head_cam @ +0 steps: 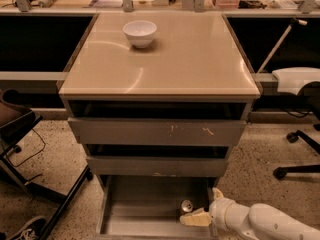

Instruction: Pick orange can from bottom drawer and place on counter

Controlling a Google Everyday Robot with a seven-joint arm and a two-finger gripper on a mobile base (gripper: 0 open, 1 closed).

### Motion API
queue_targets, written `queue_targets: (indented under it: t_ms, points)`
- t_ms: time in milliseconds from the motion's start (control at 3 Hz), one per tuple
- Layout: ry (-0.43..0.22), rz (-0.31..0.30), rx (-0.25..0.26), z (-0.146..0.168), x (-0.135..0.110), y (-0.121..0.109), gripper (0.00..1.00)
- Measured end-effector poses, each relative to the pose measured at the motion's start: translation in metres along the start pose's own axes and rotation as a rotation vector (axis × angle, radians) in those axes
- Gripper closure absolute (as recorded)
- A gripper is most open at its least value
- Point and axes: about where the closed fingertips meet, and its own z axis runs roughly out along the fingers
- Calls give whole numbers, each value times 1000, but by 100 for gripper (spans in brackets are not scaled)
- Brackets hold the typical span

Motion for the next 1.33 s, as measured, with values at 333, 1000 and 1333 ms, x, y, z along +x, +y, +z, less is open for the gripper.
queue_targets:
  t_ms: [333,1000,1333]
  points:
    - [26,62,-42,33,25,-5,0]
    - [-19,171,-57,133,94,-55,0]
    - [-6,170,-59,139,101,-49,0]
